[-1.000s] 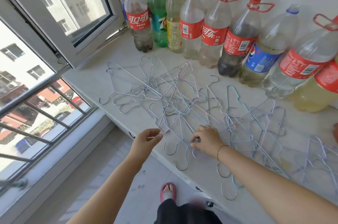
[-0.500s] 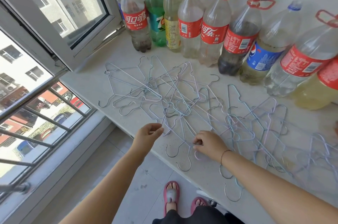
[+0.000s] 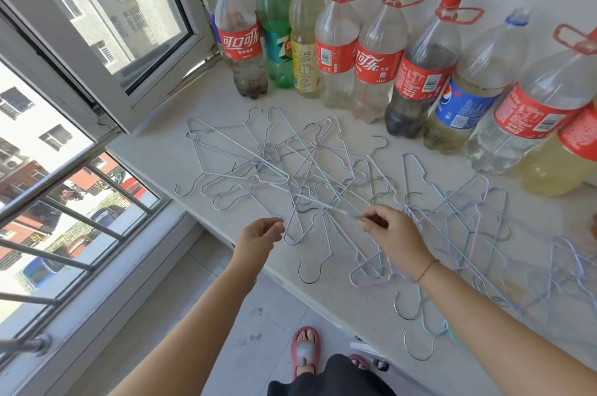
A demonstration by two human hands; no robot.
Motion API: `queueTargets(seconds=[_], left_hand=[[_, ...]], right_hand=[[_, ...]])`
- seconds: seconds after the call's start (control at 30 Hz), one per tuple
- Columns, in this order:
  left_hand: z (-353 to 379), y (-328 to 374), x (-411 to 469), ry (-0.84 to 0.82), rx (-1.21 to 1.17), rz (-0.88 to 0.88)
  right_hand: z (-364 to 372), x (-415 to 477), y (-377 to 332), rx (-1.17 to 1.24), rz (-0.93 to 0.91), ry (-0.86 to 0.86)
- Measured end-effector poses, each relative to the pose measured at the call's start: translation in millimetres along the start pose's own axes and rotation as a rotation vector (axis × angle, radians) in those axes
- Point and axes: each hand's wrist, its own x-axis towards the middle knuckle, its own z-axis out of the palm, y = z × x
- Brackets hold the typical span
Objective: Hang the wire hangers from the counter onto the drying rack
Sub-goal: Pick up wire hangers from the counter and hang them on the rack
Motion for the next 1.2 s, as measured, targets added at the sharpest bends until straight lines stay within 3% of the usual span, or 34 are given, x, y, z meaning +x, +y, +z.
queueTargets(seconds=[0.23, 0.43, 0.7, 1.0, 1.2], left_hand=[[43.4, 32.6, -11.8, -0.224, -0.129, 0.015], [40.0, 53.4, -4.3, -0.288, -0.289, 0.014], [-27.4, 47.8, 66.7, 0.057, -0.486, -0.140], [-70.5, 29.9, 149.8, 0.314, -0.612, -0.319], [-75.9, 24.9, 167.7, 0.316, -0.706, -0.397]], right_hand=[[-8.2, -5.5, -49.4, 0.414, 0.181, -0.047], [4.8, -9.3, -70.3, 0.647, 0.261, -0.095], [24.6, 17.9, -81.8, 0.702, 0.264, -0.061], [51.9, 58.1, -84.3, 0.704, 0.283, -0.033], [65.3, 76.8, -86.2, 0.681, 0.291, -0.021]])
